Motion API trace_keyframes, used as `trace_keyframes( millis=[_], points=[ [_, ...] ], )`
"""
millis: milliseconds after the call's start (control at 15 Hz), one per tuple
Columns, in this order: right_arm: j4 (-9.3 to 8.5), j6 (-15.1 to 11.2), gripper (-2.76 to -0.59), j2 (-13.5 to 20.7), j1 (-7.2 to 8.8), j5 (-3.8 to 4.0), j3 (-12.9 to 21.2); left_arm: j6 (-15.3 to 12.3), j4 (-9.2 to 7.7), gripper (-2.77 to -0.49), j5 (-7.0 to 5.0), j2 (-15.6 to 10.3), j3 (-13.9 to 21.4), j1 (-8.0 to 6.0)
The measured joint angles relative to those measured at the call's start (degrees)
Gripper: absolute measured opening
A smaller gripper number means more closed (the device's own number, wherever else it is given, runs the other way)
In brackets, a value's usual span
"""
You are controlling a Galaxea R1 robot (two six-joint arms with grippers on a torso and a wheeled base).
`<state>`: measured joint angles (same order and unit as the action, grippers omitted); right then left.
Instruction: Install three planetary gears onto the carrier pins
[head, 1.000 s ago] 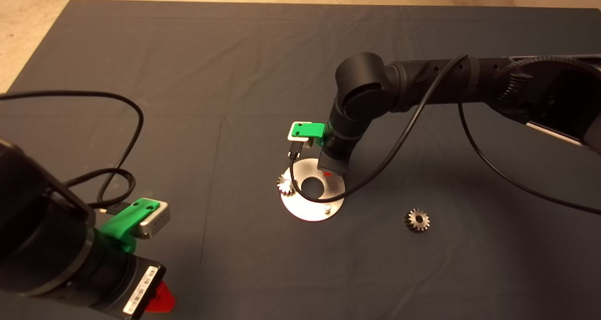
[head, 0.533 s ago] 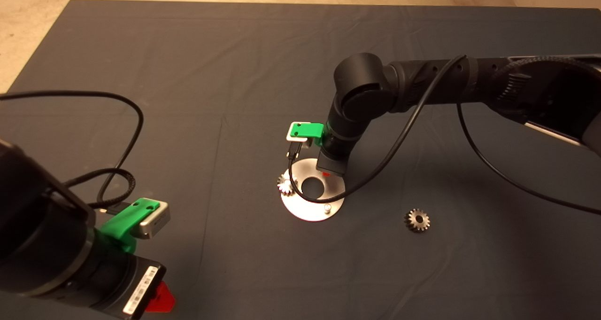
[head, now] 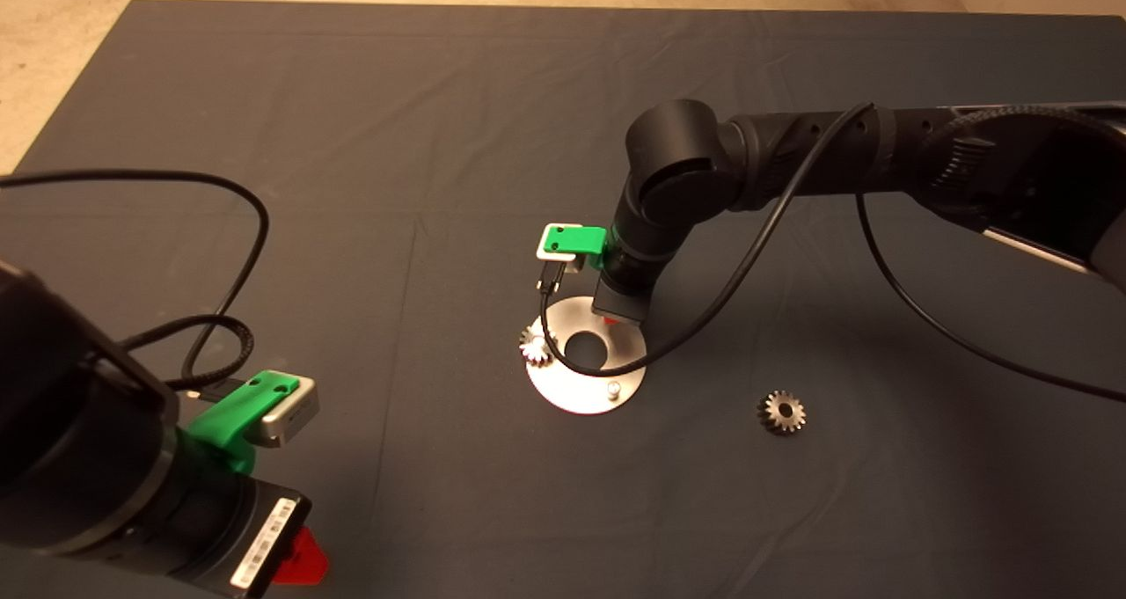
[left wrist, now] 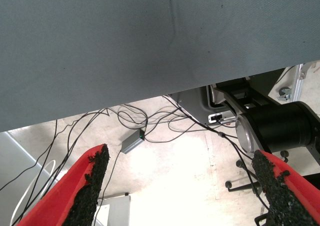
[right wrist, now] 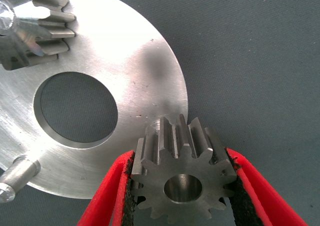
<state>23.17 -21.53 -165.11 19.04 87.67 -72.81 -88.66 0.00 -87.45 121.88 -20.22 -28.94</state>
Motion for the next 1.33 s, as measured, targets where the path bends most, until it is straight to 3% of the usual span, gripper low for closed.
trace_keyframes(
  millis=[267, 1333],
  points=[
    [0.85, 0.0, -2.28, 0.0, 0.0, -0.02, 0.0, 0.0, 0.0, -1.22, 0.02, 0.0, 0.0, 0.0],
    [0.88, 0.0, -2.28, -0.3, -0.16, 0.0, 0.0, 0.0, 0.0, -1.22, 0.0, 0.0, 0.0, 0.0]
  ],
)
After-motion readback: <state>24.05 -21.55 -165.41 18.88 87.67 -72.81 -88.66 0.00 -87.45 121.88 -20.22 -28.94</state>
